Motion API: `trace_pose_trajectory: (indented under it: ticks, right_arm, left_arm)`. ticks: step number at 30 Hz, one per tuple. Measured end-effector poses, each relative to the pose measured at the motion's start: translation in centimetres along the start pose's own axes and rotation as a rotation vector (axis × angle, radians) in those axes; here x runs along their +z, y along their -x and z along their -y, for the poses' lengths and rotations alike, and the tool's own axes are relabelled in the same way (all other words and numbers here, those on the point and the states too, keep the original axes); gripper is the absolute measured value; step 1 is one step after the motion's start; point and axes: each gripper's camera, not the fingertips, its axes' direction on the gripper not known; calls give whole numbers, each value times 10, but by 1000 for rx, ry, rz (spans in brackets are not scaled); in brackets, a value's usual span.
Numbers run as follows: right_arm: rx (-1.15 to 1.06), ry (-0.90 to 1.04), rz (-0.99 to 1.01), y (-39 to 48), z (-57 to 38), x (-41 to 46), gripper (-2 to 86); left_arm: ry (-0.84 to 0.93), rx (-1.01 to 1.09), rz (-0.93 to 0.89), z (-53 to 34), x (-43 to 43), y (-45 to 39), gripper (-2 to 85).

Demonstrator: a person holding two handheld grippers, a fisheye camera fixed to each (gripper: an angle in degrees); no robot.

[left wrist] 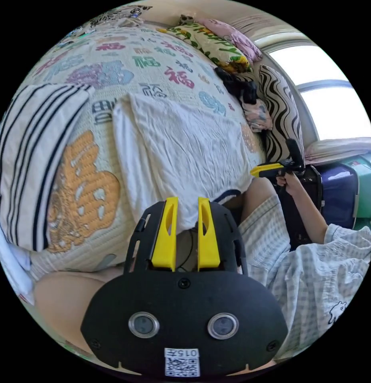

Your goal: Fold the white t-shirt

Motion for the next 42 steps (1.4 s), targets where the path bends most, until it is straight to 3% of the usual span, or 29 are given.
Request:
trace_pose_trajectory:
  ticks: [3, 7, 14, 19, 26, 33, 37, 42]
  right_arm:
    - [-8, 84, -120, 13, 20, 34, 23]
    - [20, 99, -124, 20, 36, 54, 3]
    - [-28, -11, -211, 65, 61, 42, 27]
    - [-203, -97, -166, 133, 138, 42, 78]
    - [-390, 35, -224, 231, 291, 113, 101]
    - [-405, 230, -372, 270, 390, 193, 104]
    - [-360, 352, -467, 269, 419, 229, 55]
    - [-389, 353, -492, 276, 431, 232, 32]
  left_arm:
    - [41, 3, 130, -8, 16, -6, 55]
    - [21, -69, 226, -24, 12, -5, 28]
    - [-128, -222, 250, -95, -21, 11, 74]
    - [-163, -272, 192, -110, -13, 27, 99]
    - [-125, -290, 137, -109, 18, 40, 95]
    - [-150, -309, 44, -127, 31, 52, 59]
    - [-138, -298, -29, -132, 42, 56, 18]
    - [-287, -319, -116, -154, 31, 60, -1]
